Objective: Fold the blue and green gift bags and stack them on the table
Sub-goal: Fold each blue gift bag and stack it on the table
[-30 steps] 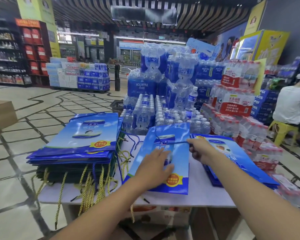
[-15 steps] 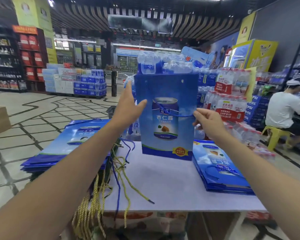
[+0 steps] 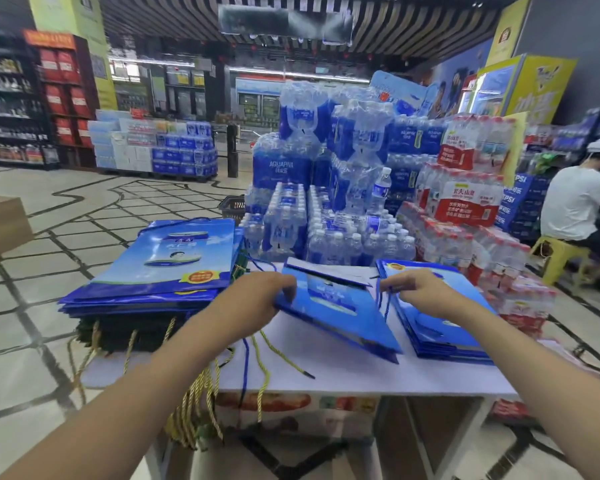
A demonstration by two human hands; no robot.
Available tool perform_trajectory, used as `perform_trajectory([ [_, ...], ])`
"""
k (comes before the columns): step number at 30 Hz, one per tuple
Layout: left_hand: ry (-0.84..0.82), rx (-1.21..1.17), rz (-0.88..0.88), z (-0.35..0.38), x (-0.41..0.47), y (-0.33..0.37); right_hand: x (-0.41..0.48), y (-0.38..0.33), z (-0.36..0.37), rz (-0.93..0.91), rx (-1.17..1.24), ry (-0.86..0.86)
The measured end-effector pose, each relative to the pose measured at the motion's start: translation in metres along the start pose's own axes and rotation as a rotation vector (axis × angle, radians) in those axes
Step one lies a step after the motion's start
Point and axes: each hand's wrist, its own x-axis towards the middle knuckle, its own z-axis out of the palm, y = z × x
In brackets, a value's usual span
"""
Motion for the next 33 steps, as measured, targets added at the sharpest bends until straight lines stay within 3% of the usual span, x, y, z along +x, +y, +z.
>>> perform_trajectory([
  [4,-0.335,0.136,-0.009,0.040,-0.006,-0.001,-0.002,-0.001,0.010,0.059,-0.016,-0.087],
  [7,-0.441,0.203,0.009,0.058,-0.010,0.001,-0.009,-0.005,0.020,0.052,0.093,-0.081],
  [11,-0.384,0.040,0.007,0.067,-0.009,0.009,-0.011,-0.008,0.026,0.123,0.150,-0.013],
  [17,-0.426,0.025,0.035,0.084,-0.007,-0.002,-0.008,0.000,0.030,0.224,-0.565,0.065],
  [21,-0.324,-0.007,0.021,0.099,-0.006,-0.005,-0.004,-0.004,0.069,0.276,-0.414,0.057],
  [25,-0.241,-0.008,0.023,0.109,-0.009,-0.009,-0.001,-0.007,0.099,0.282,-0.457,0.087],
  [28,-0.209,-0.046,0.015,0.113,-0.011,-0.010,0.006,-0.012,0.107,0.209,-0.256,0.079],
  [30,-0.189,-0.057,0.004,0.115,-0.013,-0.011,0.007,-0.021,0.110,0.124,-0.142,-0.013],
  [33,-0.172,-0.060,-0.020,0.118,-0.014,-0.012,-0.001,-0.040,0.106,0.017,-0.170,-0.304],
])
